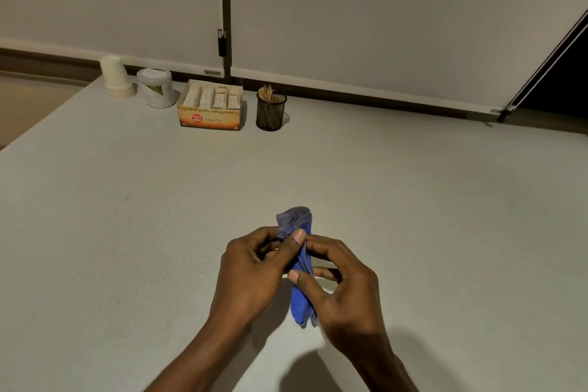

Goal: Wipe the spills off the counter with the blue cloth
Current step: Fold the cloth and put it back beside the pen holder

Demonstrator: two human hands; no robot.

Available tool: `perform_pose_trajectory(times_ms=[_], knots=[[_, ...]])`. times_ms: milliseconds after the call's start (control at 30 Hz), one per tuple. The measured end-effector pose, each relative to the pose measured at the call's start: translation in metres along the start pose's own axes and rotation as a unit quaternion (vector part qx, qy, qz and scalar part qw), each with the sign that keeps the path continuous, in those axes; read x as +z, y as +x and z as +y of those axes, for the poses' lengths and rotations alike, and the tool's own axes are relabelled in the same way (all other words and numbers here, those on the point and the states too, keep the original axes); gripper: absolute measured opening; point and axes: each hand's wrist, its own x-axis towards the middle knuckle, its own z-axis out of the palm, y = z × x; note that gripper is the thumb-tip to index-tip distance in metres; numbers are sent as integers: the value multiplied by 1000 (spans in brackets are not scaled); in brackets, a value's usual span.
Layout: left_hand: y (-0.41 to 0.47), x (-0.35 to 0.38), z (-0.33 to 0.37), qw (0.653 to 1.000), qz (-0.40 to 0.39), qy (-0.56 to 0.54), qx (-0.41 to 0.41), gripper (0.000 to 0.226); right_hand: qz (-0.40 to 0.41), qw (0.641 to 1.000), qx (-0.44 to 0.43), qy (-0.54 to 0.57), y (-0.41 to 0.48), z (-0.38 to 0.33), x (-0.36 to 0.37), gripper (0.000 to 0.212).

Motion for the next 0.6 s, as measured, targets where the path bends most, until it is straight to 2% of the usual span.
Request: perform_pose_trajectory(times_ms=[100, 300, 400, 600], knots=[[2, -11, 3, 1000, -15, 6, 6, 25, 10, 1000, 1, 23, 3, -2, 5, 41], [9, -33, 3, 999, -35, 19, 17, 35, 15, 989, 75, 128, 5, -6, 13, 34], [10, -39, 2, 999, -39, 4, 14, 38, 32, 988, 87, 122, 5, -8, 17, 25], [14, -47, 4, 999, -52, -15, 1, 24, 82, 988, 90, 96, 9, -12, 18, 15]])
